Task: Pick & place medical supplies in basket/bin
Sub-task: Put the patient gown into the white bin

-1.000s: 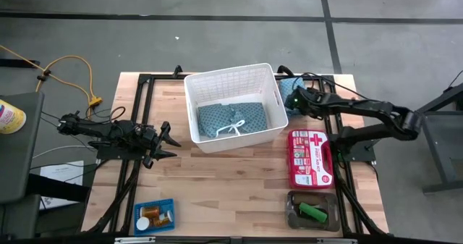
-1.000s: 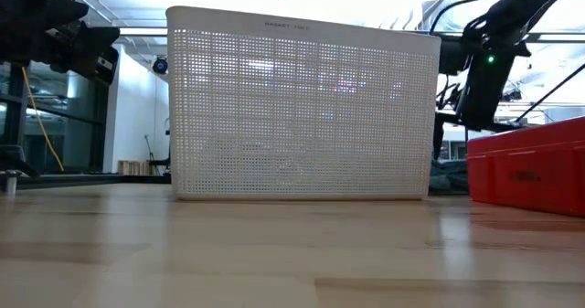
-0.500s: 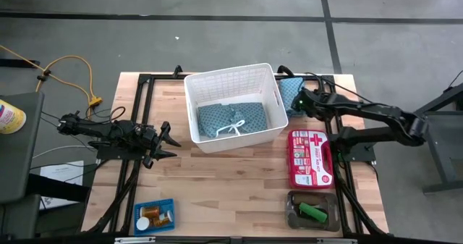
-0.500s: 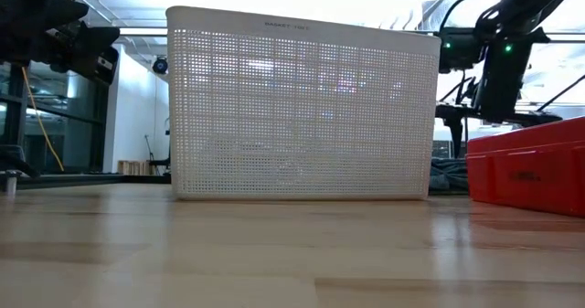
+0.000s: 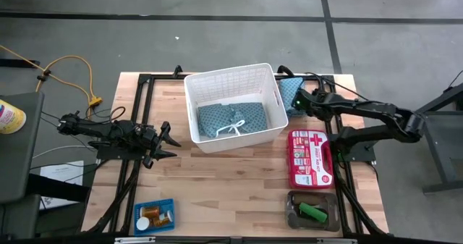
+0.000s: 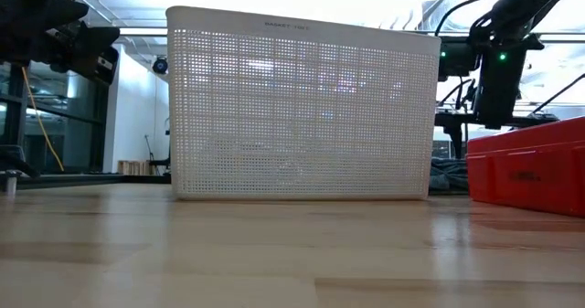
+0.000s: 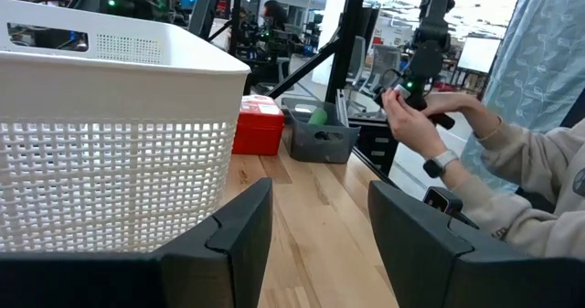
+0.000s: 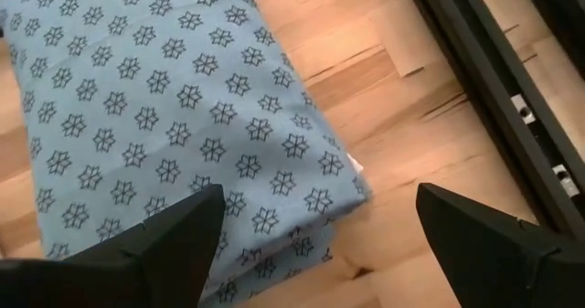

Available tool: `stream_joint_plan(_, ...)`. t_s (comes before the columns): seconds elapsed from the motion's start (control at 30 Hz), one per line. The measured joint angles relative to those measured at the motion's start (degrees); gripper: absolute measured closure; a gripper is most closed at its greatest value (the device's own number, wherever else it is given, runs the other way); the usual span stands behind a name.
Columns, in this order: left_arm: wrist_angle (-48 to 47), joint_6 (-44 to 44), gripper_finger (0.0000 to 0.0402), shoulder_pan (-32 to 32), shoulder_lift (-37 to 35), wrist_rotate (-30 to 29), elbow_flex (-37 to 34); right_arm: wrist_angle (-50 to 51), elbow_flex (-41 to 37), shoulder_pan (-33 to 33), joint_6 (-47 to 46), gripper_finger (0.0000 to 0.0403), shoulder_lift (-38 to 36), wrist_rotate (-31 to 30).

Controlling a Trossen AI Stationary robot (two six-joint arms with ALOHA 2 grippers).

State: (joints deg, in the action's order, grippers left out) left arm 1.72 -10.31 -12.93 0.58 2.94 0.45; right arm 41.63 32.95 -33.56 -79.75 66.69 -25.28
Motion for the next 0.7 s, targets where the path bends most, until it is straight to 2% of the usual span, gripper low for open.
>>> stream_joint_plan(0.5,0.0,0.0,0.0226,0.0,0.0,0.0,0.0,-8.5,0.0,-2.2,2.2,0.0052,10.1,1.7)
stream_joint_plan(0.7,0.0,0.0,0.0226,0.0,0.0,0.0,0.0,-13.4,0.0,-2.2,5.0,0.0053,12.0,2.1)
